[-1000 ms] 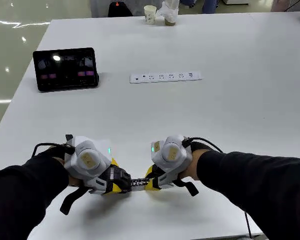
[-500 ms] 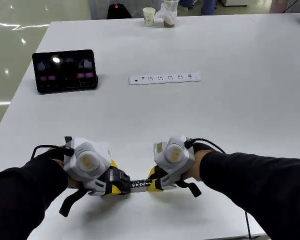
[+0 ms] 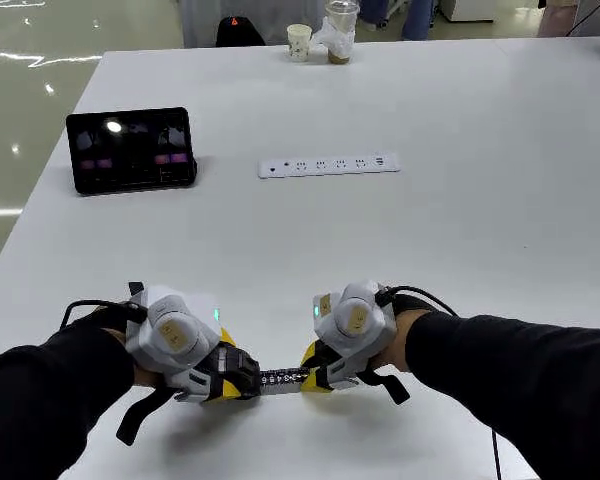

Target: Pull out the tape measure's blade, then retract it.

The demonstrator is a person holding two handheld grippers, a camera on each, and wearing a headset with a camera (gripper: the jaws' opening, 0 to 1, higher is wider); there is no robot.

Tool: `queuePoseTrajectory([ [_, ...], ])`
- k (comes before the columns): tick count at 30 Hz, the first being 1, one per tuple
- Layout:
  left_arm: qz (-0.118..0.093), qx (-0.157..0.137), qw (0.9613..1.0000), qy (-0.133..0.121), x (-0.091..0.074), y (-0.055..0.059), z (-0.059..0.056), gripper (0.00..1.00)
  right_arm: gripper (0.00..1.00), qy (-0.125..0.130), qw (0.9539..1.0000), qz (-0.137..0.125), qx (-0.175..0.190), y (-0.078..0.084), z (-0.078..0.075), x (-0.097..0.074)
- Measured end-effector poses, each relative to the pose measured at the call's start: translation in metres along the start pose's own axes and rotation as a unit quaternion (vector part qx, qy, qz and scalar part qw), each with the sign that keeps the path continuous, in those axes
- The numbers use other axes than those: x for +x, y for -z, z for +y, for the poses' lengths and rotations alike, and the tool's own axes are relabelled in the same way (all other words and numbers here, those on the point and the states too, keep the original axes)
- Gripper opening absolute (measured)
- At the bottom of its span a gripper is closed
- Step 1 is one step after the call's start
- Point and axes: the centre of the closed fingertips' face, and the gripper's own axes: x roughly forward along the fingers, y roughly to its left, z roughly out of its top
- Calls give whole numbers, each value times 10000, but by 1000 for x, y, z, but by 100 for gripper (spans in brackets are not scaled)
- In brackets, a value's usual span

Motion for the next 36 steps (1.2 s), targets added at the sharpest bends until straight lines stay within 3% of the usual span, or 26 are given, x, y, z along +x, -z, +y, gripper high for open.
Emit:
queuePoseTrajectory([
  [36,29,13,10000,5,1,-1,-1,30,11,73,10000,54,18,20,0,-17],
])
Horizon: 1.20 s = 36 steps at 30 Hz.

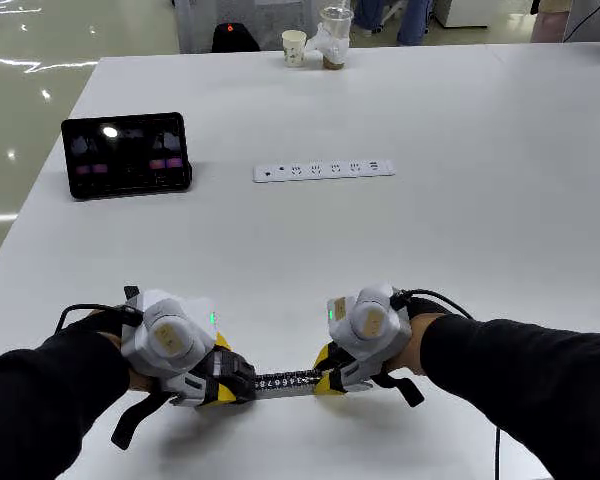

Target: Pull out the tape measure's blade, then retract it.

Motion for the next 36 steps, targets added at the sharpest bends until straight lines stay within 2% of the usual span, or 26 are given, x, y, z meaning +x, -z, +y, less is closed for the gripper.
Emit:
queuePoseTrajectory([
  [36,-12,17,10000,-14,0,-1,0,30,11,11,9999,112,48,28,-3,-19],
])
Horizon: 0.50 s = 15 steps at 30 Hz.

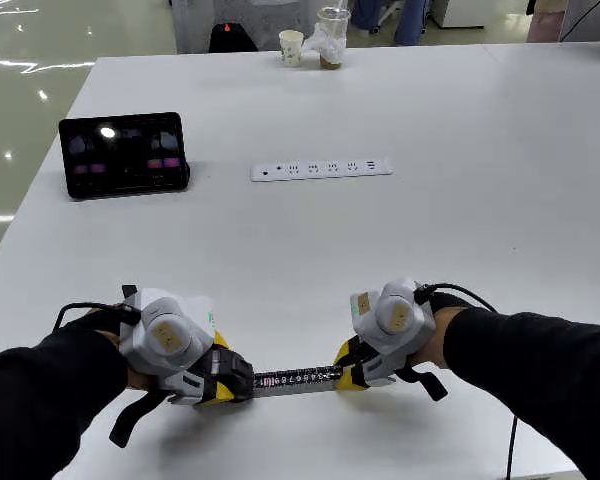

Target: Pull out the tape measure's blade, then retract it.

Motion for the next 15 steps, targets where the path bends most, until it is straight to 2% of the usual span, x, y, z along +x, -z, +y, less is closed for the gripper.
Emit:
queuePoseTrajectory([
  [15,-8,-10,10000,-9,0,1,0,30,11,23,9999,36,122,13,-2,-9],
])
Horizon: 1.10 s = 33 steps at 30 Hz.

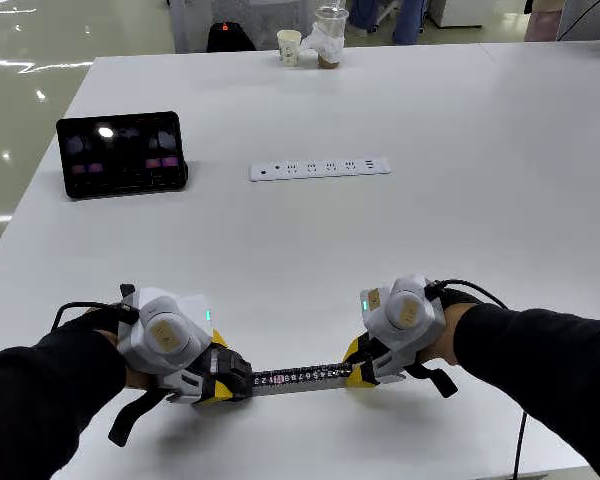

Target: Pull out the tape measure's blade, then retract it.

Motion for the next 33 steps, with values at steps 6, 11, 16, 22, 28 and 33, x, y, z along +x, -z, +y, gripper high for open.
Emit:
queuePoseTrajectory([
  [6,-4,0,10000,-4,0,0,0,30,11,26,10000,19,4,5,0,-3],
  [11,-7,3,10000,-3,0,0,-1,30,11,34,10000,17,29,8,1,-5],
  [16,-3,13,10000,1,0,0,-1,30,11,41,10000,36,12,10,1,-7],
  [22,-11,1,10000,-1,0,1,-1,30,11,49,10000,46,5,14,2,-10],
  [28,-4,2,10000,1,1,1,0,30,11,59,10000,67,23,19,1,-12],
  [33,-3,3,10000,-7,1,1,-1,30,11,67,9999,73,43,23,2,-16],
])
